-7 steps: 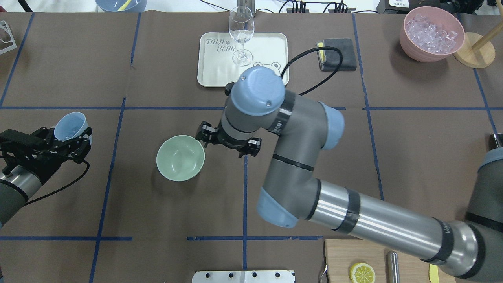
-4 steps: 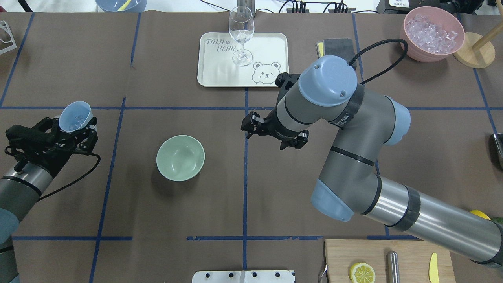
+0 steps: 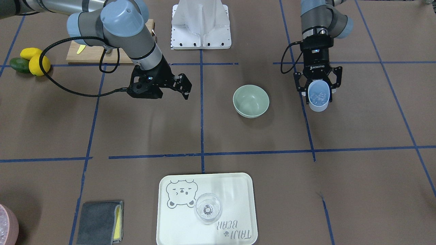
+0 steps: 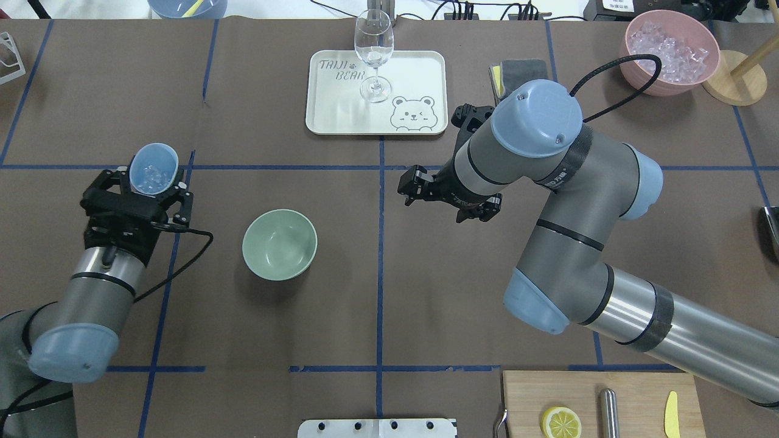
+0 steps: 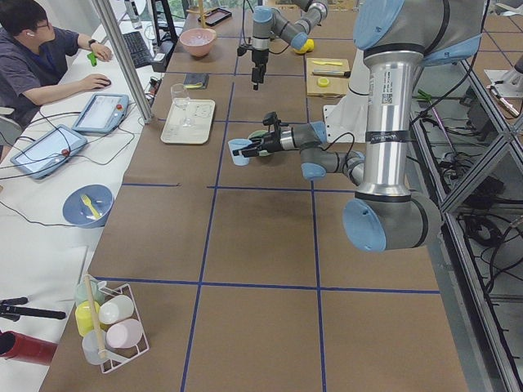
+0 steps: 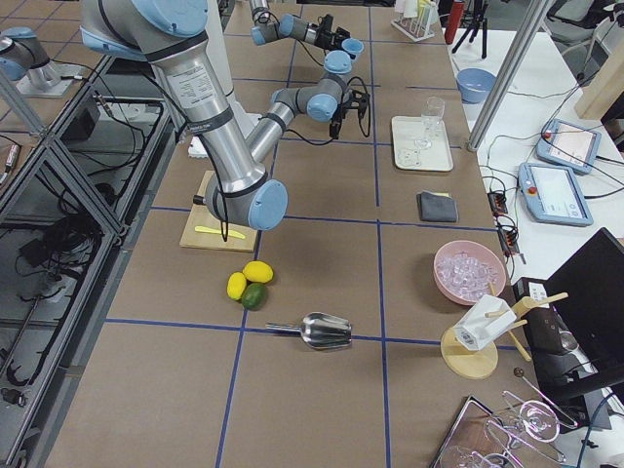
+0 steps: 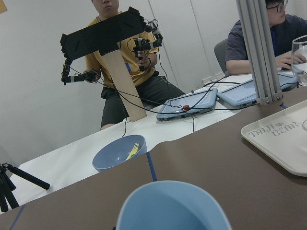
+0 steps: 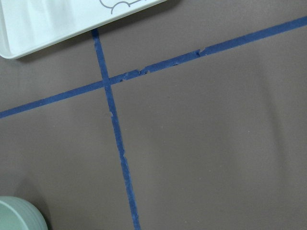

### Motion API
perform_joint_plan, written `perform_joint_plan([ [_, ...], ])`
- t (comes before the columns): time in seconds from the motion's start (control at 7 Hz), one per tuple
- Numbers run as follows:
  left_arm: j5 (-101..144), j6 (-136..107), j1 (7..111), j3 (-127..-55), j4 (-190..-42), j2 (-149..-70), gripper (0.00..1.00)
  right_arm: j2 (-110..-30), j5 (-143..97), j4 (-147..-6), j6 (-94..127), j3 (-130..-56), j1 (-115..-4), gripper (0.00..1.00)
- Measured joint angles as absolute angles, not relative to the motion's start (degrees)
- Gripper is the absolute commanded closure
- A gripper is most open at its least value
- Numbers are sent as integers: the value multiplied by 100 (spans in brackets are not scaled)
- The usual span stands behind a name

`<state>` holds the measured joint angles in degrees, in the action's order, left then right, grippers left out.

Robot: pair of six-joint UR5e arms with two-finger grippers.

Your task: Pour ice into bowl

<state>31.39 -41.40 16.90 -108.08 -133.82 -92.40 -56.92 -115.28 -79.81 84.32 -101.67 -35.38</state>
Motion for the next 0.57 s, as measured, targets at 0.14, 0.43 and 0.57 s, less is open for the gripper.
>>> perform_joint_plan([
  [0.14, 2901, -4135, 1456, -10813, -12663, -9511, 100, -5708, -11522, -7981, 8408, -10168, -3565, 0],
  [0.43, 2475, -3682, 1105, -10820, -11436, -9935, 100, -5725, -11507, -7980, 8375, -10159, -3581, 0],
  [0.57, 2275, -3106, 1017, -10812, -11116, -10020, 100, -5736, -11498, -7978, 8375, -10155, -3580, 0],
])
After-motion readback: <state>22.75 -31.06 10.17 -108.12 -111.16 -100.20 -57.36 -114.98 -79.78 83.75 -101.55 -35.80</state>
